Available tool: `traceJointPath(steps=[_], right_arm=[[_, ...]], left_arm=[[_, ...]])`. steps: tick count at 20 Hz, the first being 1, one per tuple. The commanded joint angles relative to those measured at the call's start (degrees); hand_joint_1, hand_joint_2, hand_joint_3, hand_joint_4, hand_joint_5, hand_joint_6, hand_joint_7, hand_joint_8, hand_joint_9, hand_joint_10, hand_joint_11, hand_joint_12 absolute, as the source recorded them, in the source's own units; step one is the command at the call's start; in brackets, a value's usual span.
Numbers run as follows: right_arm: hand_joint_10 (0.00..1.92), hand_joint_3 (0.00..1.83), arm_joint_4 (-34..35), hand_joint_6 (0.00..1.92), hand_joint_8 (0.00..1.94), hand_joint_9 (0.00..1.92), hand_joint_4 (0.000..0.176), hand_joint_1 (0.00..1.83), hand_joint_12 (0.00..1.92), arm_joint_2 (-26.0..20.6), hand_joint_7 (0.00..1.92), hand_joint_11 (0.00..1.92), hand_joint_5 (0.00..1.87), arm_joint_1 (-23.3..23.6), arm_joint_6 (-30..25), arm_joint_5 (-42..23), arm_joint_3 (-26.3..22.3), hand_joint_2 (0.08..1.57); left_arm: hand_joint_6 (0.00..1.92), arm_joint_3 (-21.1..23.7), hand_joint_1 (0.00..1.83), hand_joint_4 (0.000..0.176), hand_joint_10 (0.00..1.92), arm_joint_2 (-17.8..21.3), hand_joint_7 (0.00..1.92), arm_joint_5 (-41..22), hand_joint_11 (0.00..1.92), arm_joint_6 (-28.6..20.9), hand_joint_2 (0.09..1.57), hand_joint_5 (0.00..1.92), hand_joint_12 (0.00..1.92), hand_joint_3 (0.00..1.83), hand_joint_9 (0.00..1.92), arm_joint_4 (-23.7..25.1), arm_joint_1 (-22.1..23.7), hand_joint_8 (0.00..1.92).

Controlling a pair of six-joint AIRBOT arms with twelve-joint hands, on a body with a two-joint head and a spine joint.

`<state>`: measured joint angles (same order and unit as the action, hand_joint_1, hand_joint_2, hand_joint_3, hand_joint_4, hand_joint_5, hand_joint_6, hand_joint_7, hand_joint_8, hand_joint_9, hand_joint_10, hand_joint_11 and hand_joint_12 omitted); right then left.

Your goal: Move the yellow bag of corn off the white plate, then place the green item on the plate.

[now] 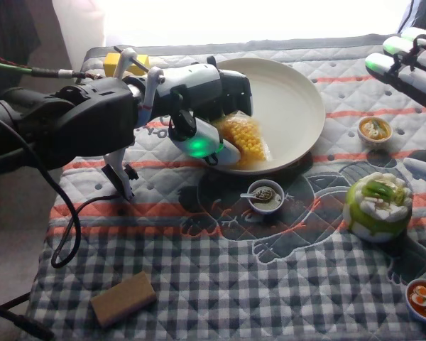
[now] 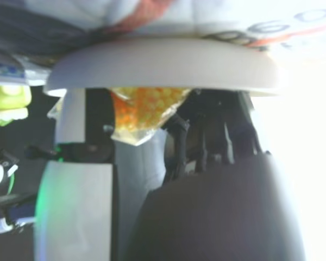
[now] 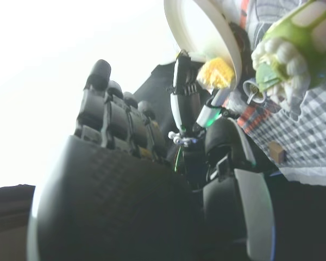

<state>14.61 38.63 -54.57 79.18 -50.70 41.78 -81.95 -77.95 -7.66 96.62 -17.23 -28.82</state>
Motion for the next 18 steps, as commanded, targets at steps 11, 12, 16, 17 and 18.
traceJointPath(steps=[11,12,16,17,18], right_arm=[[0.01,0.00,-0.27,0.00,0.00,0.06,0.000,0.43,0.71,-0.05,0.02,0.00,0.00,0.20,-0.37,-7.19,0.32,1.37],[0.00,0.00,-0.20,0.00,0.00,0.05,0.000,0.42,0.63,-0.05,0.01,0.00,0.00,0.17,-0.46,-7.19,0.32,1.37],[0.01,0.00,0.00,0.00,0.00,0.03,0.000,0.39,0.48,-0.06,0.00,0.00,0.00,0.01,-0.72,-7.19,0.29,1.40],[0.01,0.00,0.00,0.00,0.00,0.04,0.000,0.40,0.50,-0.06,0.00,0.00,0.00,0.01,-0.76,-7.19,0.29,1.39],[0.01,0.00,0.00,0.00,0.00,0.04,0.000,0.40,0.50,-0.06,0.00,0.00,0.00,0.00,-0.92,-7.19,0.29,1.39]], left_arm=[[1.54,6.52,1.10,0.021,1.91,5.89,0.60,-12.54,0.64,-0.13,1.32,0.65,1.92,0.00,0.53,-0.87,0.33,1.63],[1.55,8.80,1.10,0.020,1.92,7.87,0.59,-14.75,0.66,-0.37,1.32,0.64,1.92,0.00,0.54,0.11,0.33,1.66],[1.58,17.60,1.09,0.018,1.87,15.89,0.56,-24.26,0.54,-6.23,1.34,0.62,1.92,0.00,0.48,6.97,-2.00,1.67],[1.60,18.97,1.09,0.020,1.89,17.19,0.56,-25.82,0.58,-8.89,1.34,0.62,1.92,0.00,0.51,9.01,-2.91,1.67],[1.70,21.28,1.06,0.020,1.92,19.73,0.52,-28.99,0.59,-12.90,1.37,0.57,1.92,0.01,0.50,11.25,-5.29,1.69]])
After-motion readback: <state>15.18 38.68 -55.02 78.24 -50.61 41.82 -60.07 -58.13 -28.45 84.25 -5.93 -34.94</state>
